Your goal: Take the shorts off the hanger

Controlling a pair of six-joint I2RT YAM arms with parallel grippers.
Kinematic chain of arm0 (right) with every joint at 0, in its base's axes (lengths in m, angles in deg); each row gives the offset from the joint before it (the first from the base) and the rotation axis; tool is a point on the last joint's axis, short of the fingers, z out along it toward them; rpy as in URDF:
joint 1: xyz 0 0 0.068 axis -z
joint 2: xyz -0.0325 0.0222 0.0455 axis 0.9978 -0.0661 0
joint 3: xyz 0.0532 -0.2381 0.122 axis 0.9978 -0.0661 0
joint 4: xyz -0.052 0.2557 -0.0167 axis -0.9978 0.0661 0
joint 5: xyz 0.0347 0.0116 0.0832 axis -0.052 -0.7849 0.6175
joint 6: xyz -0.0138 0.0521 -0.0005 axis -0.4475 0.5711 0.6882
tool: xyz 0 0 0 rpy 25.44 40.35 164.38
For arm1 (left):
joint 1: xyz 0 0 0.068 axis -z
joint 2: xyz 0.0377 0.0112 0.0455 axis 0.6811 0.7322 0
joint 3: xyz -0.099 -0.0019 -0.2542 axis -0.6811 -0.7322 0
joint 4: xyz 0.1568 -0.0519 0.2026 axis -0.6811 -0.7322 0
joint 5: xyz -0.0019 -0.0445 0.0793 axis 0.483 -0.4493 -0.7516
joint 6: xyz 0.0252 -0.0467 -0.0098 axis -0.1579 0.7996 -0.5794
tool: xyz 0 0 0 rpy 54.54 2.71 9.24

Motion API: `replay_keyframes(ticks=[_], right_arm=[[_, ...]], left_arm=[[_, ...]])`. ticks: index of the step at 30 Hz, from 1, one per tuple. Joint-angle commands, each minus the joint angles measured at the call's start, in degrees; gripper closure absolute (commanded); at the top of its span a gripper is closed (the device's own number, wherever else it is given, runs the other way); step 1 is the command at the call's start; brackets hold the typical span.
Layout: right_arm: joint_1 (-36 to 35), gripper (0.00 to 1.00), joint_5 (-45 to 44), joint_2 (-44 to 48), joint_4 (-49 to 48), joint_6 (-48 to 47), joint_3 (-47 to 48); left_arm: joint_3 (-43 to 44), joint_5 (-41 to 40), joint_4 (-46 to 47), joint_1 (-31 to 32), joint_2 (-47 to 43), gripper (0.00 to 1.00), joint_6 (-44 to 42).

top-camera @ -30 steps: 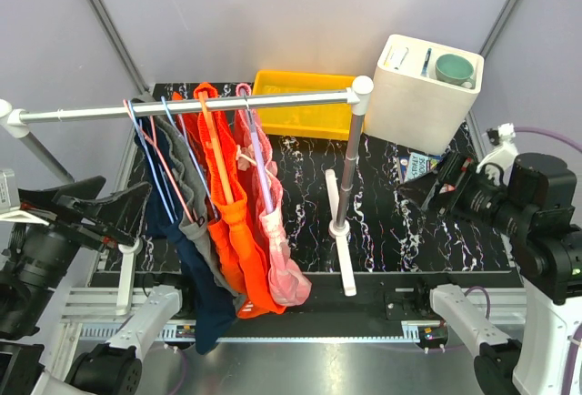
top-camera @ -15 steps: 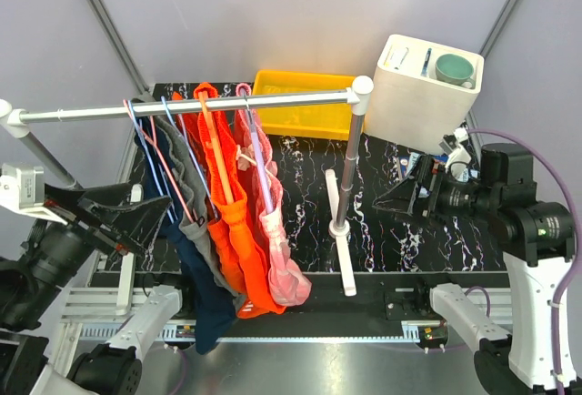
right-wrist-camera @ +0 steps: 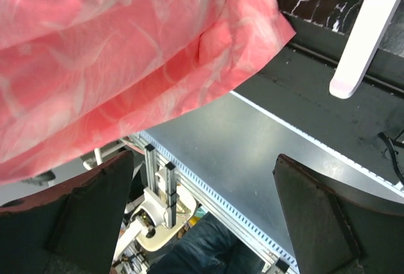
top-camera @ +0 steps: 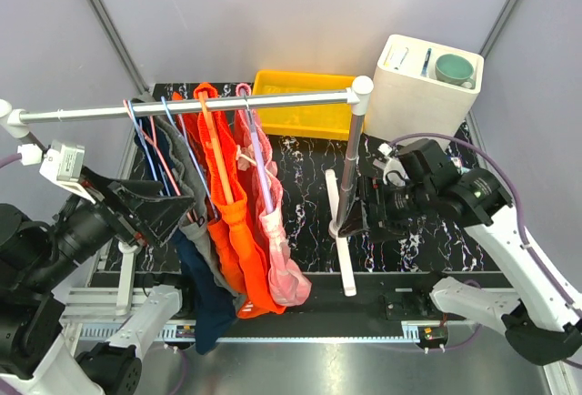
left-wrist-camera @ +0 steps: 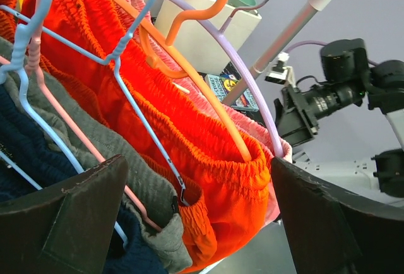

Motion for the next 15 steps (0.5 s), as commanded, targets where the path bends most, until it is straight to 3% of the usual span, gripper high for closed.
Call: replay_keyframes(ticks=[1,6,11,15], right_arm=[[-3.4,0.00,-6.0,2.1,-4.2,4.9,-1.9],[-12.0,0.00,-8.4,6.6,-15.4,11.5,-3.7],[-22.6,0.00,-11.4,-0.1,-18.3,11.1,9.2],[-27.9,0.00,-20.7,-6.5,-14.2,9.9,20.6]], left_arm=[[-0.9,1.3,3.3,0.2,-2.7,0.01,-0.8],[-4.7,4.1,6.1,0.2,-3.6,0.04,2.9],[-6.0,11.3,13.1,0.0,-2.6,0.09,8.9],[-5.9,15.7,19.5,-1.9,-0.6,0.13,13.9]])
